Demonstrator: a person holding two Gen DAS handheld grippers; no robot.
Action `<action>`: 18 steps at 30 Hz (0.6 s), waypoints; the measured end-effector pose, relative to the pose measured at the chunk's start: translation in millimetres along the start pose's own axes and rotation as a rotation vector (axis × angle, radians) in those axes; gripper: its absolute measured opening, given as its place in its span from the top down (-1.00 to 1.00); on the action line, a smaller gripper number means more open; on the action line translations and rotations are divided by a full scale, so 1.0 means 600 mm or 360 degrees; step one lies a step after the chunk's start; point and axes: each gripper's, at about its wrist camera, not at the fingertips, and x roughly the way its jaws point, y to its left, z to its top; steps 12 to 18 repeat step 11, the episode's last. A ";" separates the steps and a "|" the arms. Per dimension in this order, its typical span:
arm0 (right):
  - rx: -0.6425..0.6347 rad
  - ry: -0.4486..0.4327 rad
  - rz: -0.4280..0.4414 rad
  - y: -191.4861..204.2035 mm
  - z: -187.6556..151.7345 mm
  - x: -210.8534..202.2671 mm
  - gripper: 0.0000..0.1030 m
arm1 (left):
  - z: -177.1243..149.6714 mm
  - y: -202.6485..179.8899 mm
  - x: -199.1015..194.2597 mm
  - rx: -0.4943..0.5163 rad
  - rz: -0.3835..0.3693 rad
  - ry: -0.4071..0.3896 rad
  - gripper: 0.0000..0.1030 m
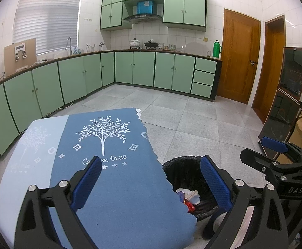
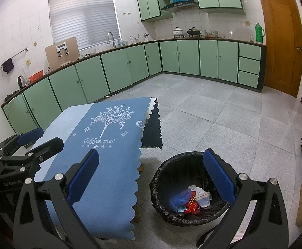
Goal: Collect trash
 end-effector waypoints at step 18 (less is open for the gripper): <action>0.0003 0.0009 0.0000 -0.004 -0.008 0.008 -0.90 | -0.002 -0.005 0.004 0.0000 0.0005 0.0010 -0.82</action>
